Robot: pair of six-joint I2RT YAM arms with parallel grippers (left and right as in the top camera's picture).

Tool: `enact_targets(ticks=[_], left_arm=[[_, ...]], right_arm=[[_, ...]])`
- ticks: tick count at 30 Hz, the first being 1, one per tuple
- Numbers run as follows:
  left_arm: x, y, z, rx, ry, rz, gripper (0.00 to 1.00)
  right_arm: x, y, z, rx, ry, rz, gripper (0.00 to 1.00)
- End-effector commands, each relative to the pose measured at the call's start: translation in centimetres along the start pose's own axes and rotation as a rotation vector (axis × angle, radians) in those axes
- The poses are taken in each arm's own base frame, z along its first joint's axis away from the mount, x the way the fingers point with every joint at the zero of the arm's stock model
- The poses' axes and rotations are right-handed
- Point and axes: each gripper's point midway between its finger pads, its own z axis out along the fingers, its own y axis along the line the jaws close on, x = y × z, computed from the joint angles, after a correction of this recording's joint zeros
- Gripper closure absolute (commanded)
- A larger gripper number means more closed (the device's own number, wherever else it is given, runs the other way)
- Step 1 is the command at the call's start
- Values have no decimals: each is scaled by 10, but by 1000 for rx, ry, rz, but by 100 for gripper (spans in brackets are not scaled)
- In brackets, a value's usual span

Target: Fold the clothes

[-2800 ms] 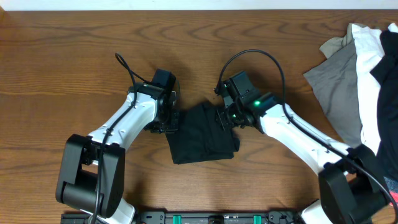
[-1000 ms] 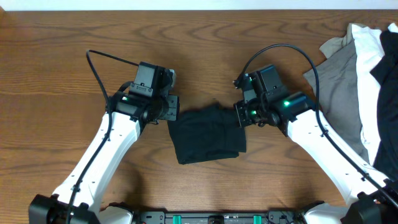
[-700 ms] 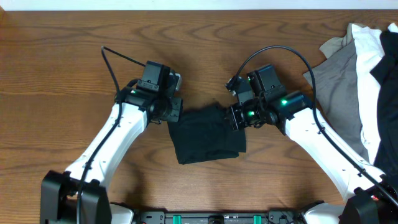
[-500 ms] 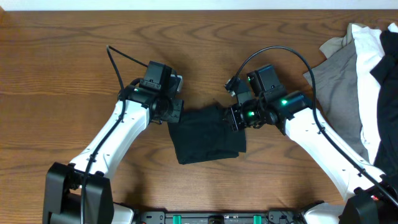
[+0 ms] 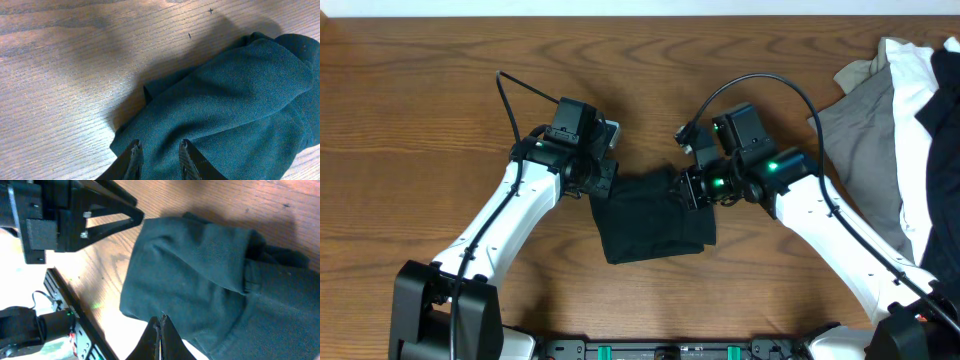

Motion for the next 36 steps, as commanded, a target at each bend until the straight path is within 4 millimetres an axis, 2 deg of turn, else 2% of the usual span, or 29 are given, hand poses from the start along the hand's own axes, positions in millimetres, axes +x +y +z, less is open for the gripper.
enact_targets(ticks=[1,6,10,20,27,36], left_arm=[[-2,-2,1,14,0,25,73],[-2,-2,1,14,-1,25,73],[0,-1,5,14,12,22,73],[5,8,42,16,76,5,73],[14,12,59,14,123,-7,73],[11,13,62,14,113,-4,73]], right_arm=[[3,6,6,-29,18,13,98],[10,3,20,-32,46,33,98],[18,13,36,-102,86,22,98],[31,31,73,-142,145,-21,99],[40,30,92,-136,183,-12,99],[62,24,120,-125,261,16,99]])
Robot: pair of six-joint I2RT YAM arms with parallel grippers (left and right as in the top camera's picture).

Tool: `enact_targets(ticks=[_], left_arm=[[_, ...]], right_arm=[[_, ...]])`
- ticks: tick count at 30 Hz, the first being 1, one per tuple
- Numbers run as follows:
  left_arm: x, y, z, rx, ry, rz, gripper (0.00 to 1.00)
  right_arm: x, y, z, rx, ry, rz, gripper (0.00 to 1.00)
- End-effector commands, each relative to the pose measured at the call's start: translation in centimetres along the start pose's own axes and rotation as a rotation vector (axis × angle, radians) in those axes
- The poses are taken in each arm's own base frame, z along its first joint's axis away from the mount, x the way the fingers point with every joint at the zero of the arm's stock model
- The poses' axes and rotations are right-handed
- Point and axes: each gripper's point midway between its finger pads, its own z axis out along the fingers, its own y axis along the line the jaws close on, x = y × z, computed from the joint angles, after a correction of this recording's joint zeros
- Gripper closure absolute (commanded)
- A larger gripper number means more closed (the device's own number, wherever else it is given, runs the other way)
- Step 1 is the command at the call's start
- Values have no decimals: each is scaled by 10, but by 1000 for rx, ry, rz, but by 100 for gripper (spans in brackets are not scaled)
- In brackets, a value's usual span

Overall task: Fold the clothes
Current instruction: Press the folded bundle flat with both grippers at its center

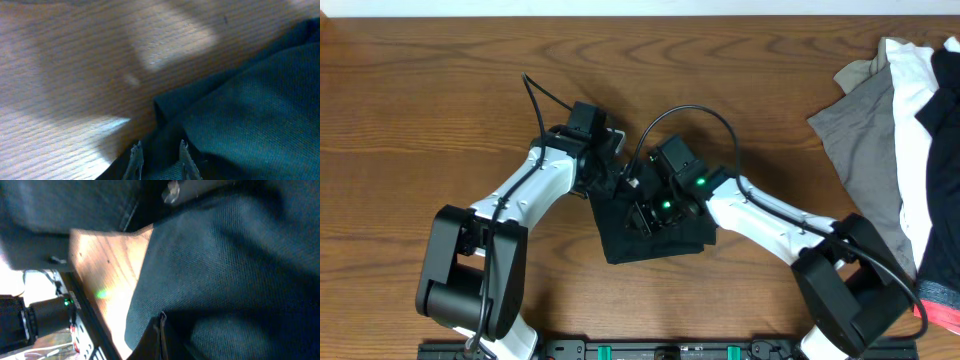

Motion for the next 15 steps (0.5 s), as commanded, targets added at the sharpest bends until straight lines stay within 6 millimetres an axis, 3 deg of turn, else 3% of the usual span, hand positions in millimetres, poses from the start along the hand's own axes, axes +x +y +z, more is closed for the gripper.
enact_targets(ticks=[1,15], left_arm=[[-1,-2,3,17,2,8,73],[6,-1,7,16,20,4,73]], right_arm=[[11,-2,15,-6,45,22,99],[38,-10,42,17,153,78,99]])
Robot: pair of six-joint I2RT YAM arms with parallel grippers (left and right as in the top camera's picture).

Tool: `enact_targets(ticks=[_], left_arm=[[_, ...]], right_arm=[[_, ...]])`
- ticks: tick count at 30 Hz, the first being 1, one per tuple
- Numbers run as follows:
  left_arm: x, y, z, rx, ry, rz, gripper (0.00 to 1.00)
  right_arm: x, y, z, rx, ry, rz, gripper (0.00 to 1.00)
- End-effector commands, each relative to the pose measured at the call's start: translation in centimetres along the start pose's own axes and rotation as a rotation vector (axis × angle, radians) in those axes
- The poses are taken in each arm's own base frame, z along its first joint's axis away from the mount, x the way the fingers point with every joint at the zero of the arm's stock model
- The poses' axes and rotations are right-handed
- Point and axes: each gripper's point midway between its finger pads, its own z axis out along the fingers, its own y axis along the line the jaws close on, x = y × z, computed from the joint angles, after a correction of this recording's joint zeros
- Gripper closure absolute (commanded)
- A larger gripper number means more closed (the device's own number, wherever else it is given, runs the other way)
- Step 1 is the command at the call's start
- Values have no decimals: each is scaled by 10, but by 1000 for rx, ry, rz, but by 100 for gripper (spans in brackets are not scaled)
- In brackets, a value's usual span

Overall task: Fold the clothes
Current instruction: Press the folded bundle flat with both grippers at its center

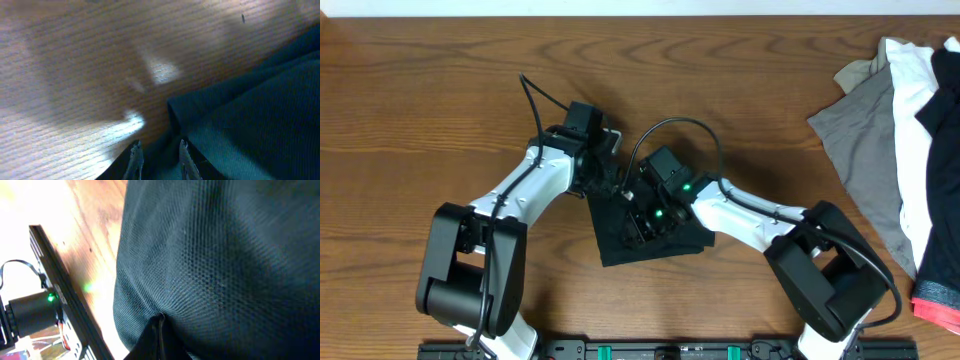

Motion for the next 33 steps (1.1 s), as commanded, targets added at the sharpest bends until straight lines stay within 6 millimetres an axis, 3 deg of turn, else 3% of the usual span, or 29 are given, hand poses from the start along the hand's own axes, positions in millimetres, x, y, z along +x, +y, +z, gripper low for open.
enact_targets(ticks=[1,9,24,33], left_arm=[[7,-8,6,28,18,12,73],[15,-6,13,28,36,7,73],[31,6,43,0,121,-13,73],[37,22,42,-67,141,-67,73]], right_arm=[[18,0,14,7,65,21,99],[28,-28,9,142,87,74,98],[25,-42,5,210,71,82,98],[29,-65,-4,319,73,118,98]])
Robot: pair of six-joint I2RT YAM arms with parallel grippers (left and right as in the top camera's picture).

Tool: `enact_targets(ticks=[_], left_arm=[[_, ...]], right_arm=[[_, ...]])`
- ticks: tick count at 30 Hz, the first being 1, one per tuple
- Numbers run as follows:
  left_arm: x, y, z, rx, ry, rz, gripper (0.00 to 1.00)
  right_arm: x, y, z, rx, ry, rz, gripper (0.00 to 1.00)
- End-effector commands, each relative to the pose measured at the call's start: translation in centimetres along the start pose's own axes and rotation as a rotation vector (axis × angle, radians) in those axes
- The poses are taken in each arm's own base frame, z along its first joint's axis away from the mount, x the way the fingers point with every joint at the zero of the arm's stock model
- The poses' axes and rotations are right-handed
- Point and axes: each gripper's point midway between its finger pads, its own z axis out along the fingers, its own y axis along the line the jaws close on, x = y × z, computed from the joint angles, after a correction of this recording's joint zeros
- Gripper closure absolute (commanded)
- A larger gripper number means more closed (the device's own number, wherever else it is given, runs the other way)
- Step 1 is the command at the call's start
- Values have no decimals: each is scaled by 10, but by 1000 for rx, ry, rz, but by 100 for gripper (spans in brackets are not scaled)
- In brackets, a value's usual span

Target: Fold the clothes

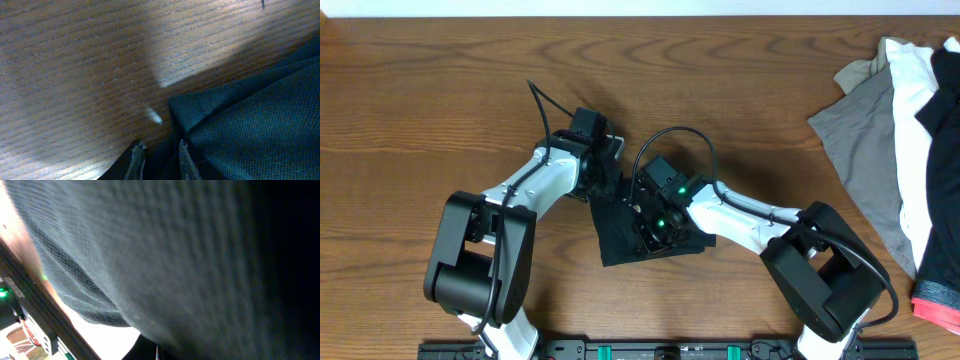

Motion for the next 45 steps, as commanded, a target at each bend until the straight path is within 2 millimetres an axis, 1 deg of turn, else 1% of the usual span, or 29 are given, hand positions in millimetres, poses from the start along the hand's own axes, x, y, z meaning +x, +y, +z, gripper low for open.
enact_targets(ticks=[1,2,3,5,7,8,11,13,17,20,23,26,28,29,31,32,33,35,38,40,45], left_arm=[[29,20,21,-69,113,-66,74],[32,20,20,-70,126,-80,74],[36,19,20,-72,140,-96,78],[43,19,19,-76,168,-128,80],[48,20,18,-80,187,-147,81],[50,20,17,-83,195,-160,85],[56,26,15,-134,215,-230,89],[61,26,14,-138,233,-264,91],[70,25,11,-148,266,-317,94],[70,24,6,-147,261,-318,94],[63,21,-9,-141,217,-311,93],[51,15,-33,-129,135,-297,91],[39,10,-55,-117,51,-283,89],[34,8,-65,-111,10,-276,85],[23,3,-85,-99,-77,-261,50],[18,1,-93,-93,-117,-254,41],[11,-1,-101,-86,-163,-245,37],[0,-3,-111,-77,-224,-230,37],[-12,-4,-111,-70,-269,-221,39],[-17,-3,-104,-69,-268,-220,43],[-24,-13,-72,20,-215,-147,53]], right_arm=[[-3,-40,-1,153,-23,51,98],[-4,-44,-3,164,-26,60,98],[-6,-49,-5,176,-32,72,97],[-9,-56,-9,182,-39,69,97],[-11,-62,-13,182,-47,70,96],[-13,-65,-15,182,-51,71,95],[-14,-75,-21,186,-53,77,94],[-15,-83,-25,194,-53,76,92],[-10,-108,-35,276,-40,111,92],[-4,-121,-44,323,-24,144,92],[-6,-126,-59,349,-47,161,92],[-14,-125,-79,365,-111,157,91],[-20,-122,-98,379,-176,148,91],[-24,-119,-109,384,-214,141,91],[-30,-112,-126,381,-278,120,90],[-34,-106,-134,376,-313,98,90],[-36,-102,-140,374,-337,82,91],[-40,-91,-147,353,-369,43,91],[-42,-84,-145,331,-372,18,91],[-43,-82,-140,315,-364,13,92],[-54,-65,-118,186,-343,-32,93]])
